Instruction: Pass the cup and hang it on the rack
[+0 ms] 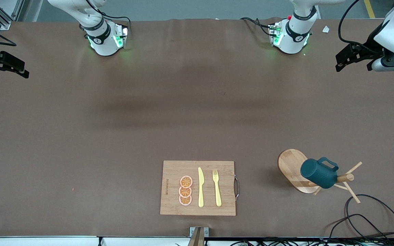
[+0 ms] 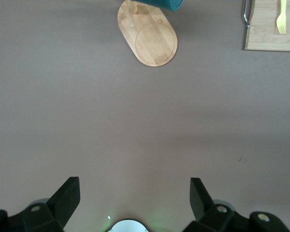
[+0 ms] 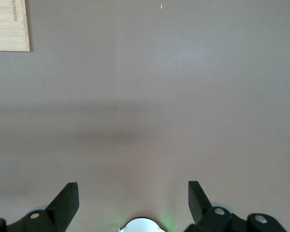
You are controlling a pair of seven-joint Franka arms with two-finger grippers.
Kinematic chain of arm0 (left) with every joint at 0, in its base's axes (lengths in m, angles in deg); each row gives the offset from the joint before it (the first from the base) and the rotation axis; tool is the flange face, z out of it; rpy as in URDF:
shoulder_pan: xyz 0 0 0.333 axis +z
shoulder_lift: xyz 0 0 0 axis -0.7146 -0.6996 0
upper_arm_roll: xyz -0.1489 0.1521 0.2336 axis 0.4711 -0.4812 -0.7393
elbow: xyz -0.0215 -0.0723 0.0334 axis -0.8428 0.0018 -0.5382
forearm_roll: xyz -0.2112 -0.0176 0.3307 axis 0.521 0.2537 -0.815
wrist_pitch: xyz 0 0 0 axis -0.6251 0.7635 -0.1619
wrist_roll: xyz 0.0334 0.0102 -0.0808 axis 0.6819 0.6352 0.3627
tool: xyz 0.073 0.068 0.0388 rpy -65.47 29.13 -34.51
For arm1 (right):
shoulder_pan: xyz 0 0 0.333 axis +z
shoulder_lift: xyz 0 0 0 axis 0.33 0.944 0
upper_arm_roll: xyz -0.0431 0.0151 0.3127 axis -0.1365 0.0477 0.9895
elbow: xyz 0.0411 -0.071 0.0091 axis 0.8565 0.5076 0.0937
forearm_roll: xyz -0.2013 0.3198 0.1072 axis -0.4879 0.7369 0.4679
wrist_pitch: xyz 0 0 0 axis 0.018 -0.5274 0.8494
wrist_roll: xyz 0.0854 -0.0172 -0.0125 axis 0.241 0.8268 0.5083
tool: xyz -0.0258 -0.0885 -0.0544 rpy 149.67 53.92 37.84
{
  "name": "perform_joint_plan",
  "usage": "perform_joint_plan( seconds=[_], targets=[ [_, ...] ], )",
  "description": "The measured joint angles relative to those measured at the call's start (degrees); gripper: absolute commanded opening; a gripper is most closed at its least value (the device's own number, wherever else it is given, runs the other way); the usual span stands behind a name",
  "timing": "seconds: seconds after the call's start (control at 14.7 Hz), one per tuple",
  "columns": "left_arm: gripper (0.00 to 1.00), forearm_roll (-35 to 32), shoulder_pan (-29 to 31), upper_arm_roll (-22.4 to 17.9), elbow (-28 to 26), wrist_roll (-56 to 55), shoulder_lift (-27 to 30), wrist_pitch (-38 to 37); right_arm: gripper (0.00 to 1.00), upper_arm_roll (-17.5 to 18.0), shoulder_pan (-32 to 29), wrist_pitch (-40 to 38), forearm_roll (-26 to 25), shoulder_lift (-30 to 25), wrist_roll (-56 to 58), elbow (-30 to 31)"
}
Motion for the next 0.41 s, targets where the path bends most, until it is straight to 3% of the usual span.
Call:
perform_joint_plan(
  seconds=[0.41],
  targets=[
    [1.0, 0.03, -0.23, 0.05, 0.18, 0.01, -0.25, 0.5, 1.0, -0.01, 0.0, -0.01, 0.07, -0.01, 0.0, 0.0]
  ],
)
